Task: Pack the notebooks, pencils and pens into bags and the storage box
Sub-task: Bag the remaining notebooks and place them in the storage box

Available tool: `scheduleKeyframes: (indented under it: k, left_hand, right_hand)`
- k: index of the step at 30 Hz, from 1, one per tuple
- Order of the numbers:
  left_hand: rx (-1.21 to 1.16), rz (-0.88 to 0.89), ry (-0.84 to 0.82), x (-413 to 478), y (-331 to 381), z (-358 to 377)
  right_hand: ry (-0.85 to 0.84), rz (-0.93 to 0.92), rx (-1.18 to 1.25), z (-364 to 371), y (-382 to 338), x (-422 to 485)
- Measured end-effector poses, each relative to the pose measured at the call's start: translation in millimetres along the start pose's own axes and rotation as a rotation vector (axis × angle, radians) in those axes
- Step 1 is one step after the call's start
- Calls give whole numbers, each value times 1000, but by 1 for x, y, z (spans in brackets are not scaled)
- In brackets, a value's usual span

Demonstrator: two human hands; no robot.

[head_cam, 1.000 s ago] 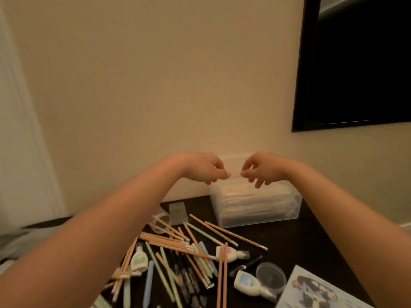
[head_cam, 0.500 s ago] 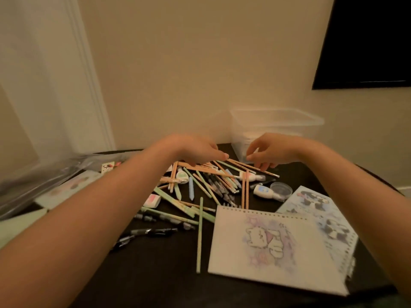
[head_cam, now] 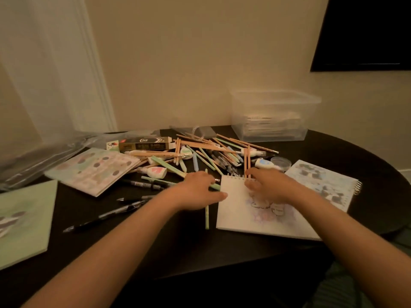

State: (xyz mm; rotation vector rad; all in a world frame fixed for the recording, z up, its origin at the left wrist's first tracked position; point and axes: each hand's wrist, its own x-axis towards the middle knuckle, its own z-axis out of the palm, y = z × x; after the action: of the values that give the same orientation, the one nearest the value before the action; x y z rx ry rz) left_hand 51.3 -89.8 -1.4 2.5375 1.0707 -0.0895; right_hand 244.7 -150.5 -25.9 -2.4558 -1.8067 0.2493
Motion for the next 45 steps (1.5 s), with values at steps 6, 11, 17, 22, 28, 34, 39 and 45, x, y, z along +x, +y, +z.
scheduleKeyframes:
  k: [6, 11, 17, 22, 28, 34, 39, 45]
  left_hand:
    - [90, -35, 74, 11, -8, 36]
    - [46, -19, 130, 21, -11, 49]
    - [-118, 15, 298, 17, -10, 39]
    - [-766, 59, 378, 14, -20, 5]
    - [-1413, 72, 464, 21, -34, -33]
    - [-1672, 106, 474, 29, -47, -34]
    - [-1499, 70, 520, 36, -48, -7]
    - [-1564, -22, 609, 33, -64, -10]
  right_hand:
    - [368, 45, -77, 27, 16, 10]
    - [424, 23, -77, 34, 19, 16]
    - [470, 34, -104, 3, 10, 13]
    - [568, -37, -46, -44, -8, 19]
    - [681, -80, 258, -76, -41, 53]
    - [641, 54, 817, -51, -59, 89]
    - [434, 202, 1220, -28, -68, 95]
    - [4, -40, 1459, -39, -61, 57]
